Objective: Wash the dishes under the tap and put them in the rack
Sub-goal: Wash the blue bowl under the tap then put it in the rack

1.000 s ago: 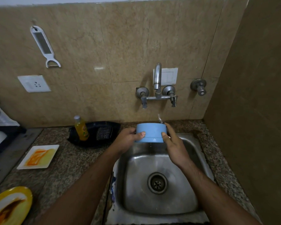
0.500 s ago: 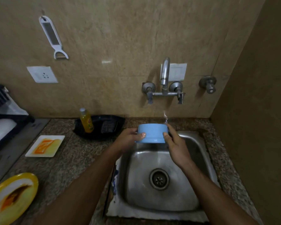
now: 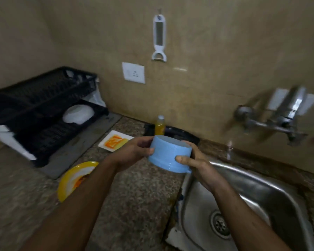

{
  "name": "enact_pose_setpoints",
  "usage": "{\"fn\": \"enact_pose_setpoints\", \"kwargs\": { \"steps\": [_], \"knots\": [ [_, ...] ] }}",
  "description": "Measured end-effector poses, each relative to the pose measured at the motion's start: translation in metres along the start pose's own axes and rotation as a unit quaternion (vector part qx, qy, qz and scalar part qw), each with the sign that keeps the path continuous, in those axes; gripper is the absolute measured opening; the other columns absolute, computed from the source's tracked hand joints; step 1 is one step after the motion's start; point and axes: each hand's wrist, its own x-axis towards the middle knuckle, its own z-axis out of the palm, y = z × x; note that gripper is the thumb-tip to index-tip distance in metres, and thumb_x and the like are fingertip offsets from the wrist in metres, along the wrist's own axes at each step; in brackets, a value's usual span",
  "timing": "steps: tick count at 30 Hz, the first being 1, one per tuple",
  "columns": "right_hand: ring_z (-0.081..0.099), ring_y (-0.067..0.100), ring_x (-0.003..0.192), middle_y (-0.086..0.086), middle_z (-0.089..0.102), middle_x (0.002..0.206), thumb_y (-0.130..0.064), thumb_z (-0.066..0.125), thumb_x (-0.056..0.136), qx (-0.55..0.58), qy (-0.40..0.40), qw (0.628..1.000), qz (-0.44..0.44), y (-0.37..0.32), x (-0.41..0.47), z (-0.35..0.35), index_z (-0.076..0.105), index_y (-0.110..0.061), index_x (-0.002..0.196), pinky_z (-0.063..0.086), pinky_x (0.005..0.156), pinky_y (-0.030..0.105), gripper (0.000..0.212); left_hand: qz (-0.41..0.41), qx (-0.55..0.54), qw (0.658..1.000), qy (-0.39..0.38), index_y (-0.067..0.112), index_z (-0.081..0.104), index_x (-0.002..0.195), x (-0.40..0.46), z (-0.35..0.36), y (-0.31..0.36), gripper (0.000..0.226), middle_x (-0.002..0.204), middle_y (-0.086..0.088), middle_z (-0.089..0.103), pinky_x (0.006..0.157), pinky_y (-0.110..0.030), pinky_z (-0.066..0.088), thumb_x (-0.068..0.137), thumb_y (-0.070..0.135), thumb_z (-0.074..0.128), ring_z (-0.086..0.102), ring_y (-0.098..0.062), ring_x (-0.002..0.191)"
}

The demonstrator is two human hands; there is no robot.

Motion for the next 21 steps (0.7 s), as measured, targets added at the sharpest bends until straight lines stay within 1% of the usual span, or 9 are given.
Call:
{"fn": "enact_pose_setpoints", "kwargs": {
  "steps": [4, 7, 8, 9, 11, 12, 14, 17, 21],
  "knots": [
    [0.064, 0.013, 0.110, -0.003, 0.058, 0.129, -0.032, 0.090, 0.049, -0.050, -0.077, 0.996, 0.006, -0.013, 0.062, 0.087, 0.041, -0.028, 0.138, 0.055, 0.083, 0.028, 0.101, 0.028, -0.001, 0.998, 0.048, 0.009, 0.050, 0.141, -0.052, -0.085, 0.016, 0.075, 0.140, -0.011, 0.057, 0.104, -0.044, 0.047, 0.077, 0.034, 0.079, 0.055, -0.030, 0.128],
    [0.066, 0.012, 0.106, -0.003, 0.062, 0.125, -0.033, 0.093, 0.050, -0.076, -0.098, 0.992, -0.016, -0.010, 0.107, 0.155, 0.051, -0.029, 0.131, 0.057, 0.080, 0.031, 0.092, 0.019, 0.160, 0.980, 0.117, 0.013, 0.049, 0.142, -0.083, -0.153, 0.041, 0.060, 0.144, -0.007, 0.053, 0.112, -0.038, 0.040, 0.087, 0.024, 0.071, 0.051, -0.017, 0.130],
    [0.067, 0.011, 0.103, -0.003, 0.063, 0.123, -0.032, 0.094, 0.052, -0.083, -0.092, 0.992, -0.027, -0.006, 0.122, 0.177, 0.052, -0.029, 0.130, 0.058, 0.078, 0.031, 0.089, 0.012, 0.262, 0.948, 0.178, 0.016, 0.047, 0.144, -0.092, -0.178, 0.049, 0.063, 0.148, -0.005, 0.049, 0.116, -0.033, 0.033, 0.088, 0.029, 0.071, 0.045, -0.012, 0.134],
    [0.068, 0.010, 0.100, -0.003, 0.064, 0.121, -0.030, 0.096, 0.053, -0.086, -0.080, 0.992, -0.037, -0.003, 0.136, 0.200, 0.053, -0.029, 0.129, 0.058, 0.075, 0.030, 0.088, 0.014, 0.379, 0.889, 0.258, 0.018, 0.044, 0.146, -0.101, -0.204, 0.056, 0.068, 0.152, -0.003, 0.044, 0.117, -0.027, 0.027, 0.087, 0.039, 0.070, 0.039, -0.009, 0.137],
    [0.068, 0.009, 0.096, -0.004, 0.065, 0.117, -0.029, 0.098, 0.052, -0.094, -0.047, 0.993, -0.052, 0.007, 0.165, 0.241, 0.054, -0.028, 0.127, 0.058, 0.069, 0.027, 0.087, 0.022, 0.555, 0.751, 0.358, 0.024, 0.038, 0.150, -0.122, -0.254, 0.070, 0.074, 0.157, 0.000, 0.035, 0.118, -0.030, 0.023, 0.087, 0.055, 0.063, 0.030, -0.014, 0.145],
    [0.067, 0.010, 0.095, -0.005, 0.064, 0.116, -0.029, 0.097, 0.053, -0.099, -0.035, 0.993, -0.057, 0.013, 0.178, 0.259, 0.053, -0.029, 0.125, 0.059, 0.068, 0.027, 0.085, 0.014, 0.597, 0.712, 0.369, 0.028, 0.035, 0.151, -0.130, -0.279, 0.074, 0.072, 0.159, 0.001, 0.031, 0.119, -0.035, 0.024, 0.089, 0.058, 0.057, 0.026, -0.017, 0.147],
    [0.065, 0.013, 0.101, -0.008, 0.061, 0.116, -0.033, 0.096, 0.053, -0.117, -0.034, 0.991, -0.062, 0.024, 0.206, 0.289, 0.049, -0.032, 0.124, 0.061, 0.073, 0.034, 0.085, -0.040, 0.653, 0.666, 0.358, 0.034, 0.026, 0.153, -0.141, -0.326, 0.080, 0.071, 0.163, 0.002, 0.023, 0.120, -0.045, 0.023, 0.092, 0.065, 0.043, 0.018, -0.020, 0.150],
    [0.061, 0.014, 0.109, -0.011, 0.058, 0.121, -0.041, 0.096, 0.052, -0.139, -0.064, 0.986, -0.065, 0.037, 0.245, 0.324, 0.047, -0.037, 0.124, 0.060, 0.080, 0.039, 0.087, -0.160, 0.675, 0.638, 0.334, 0.040, 0.006, 0.155, -0.143, -0.380, 0.082, 0.077, 0.166, 0.002, 0.001, 0.121, -0.055, 0.007, 0.090, 0.076, 0.026, -0.001, -0.023, 0.152],
    [0.055, -0.003, 0.104, -0.024, 0.051, 0.119, -0.041, 0.093, 0.059, -0.194, -0.070, 0.973, -0.104, 0.048, 0.286, 0.371, 0.040, -0.043, 0.119, 0.053, 0.081, 0.022, 0.080, -0.243, 0.653, 0.652, 0.298, 0.046, -0.006, 0.153, -0.140, -0.424, 0.069, 0.084, 0.165, 0.001, -0.014, 0.117, -0.061, -0.009, 0.082, 0.085, 0.018, -0.016, -0.025, 0.151]
  ]
}}
